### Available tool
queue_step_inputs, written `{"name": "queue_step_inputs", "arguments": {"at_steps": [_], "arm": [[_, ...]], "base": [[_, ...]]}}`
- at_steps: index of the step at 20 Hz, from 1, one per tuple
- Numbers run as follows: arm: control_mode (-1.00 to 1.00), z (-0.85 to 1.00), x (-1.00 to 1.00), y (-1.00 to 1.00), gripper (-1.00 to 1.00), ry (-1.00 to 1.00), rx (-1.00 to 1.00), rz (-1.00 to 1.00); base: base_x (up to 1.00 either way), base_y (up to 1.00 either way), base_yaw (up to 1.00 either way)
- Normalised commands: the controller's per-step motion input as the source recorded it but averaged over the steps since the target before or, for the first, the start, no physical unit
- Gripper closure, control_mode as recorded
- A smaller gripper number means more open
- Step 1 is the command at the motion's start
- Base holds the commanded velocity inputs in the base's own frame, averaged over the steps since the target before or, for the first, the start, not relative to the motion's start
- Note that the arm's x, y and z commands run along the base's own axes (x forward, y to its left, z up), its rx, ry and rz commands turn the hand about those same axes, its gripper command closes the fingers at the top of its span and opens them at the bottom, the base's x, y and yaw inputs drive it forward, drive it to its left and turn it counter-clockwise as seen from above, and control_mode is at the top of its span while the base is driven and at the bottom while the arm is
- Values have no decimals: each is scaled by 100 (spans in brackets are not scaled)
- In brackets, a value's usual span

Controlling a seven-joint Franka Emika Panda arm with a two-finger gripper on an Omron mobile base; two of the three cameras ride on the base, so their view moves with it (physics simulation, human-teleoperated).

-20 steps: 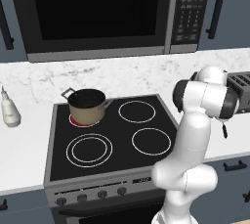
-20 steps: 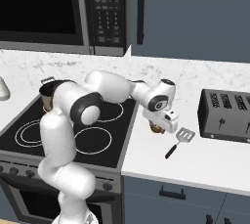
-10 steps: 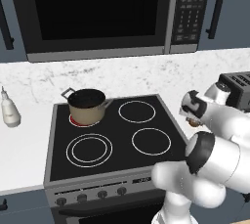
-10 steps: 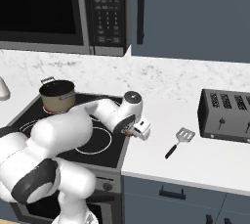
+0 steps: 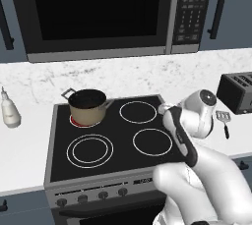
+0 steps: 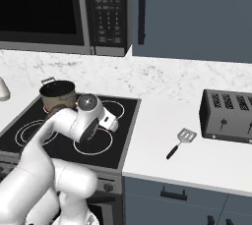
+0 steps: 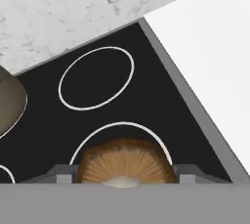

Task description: Put the avocado and mushroom in the pot. Retrieve the spatula and lightly stir the vegetables in the pot.

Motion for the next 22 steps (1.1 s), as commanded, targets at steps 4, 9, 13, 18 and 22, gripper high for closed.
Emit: {"name": "queue_step_inputs", "arguments": {"at_steps": [4,9,13,18,22], "arm": [[-100,84,0,99,100,-15,-2,8],[-100,73,-1,93,100,-15,-4,6],[-100,66,0,84,100,-12,-4,5],[-100,60,0,74,100,-10,-3,4],[-100,40,25,59,100,-7,-2,2]], "base": [[0,0,0],[0,0,0],[0,0,0],[0,0,0],[0,0,0]]}}
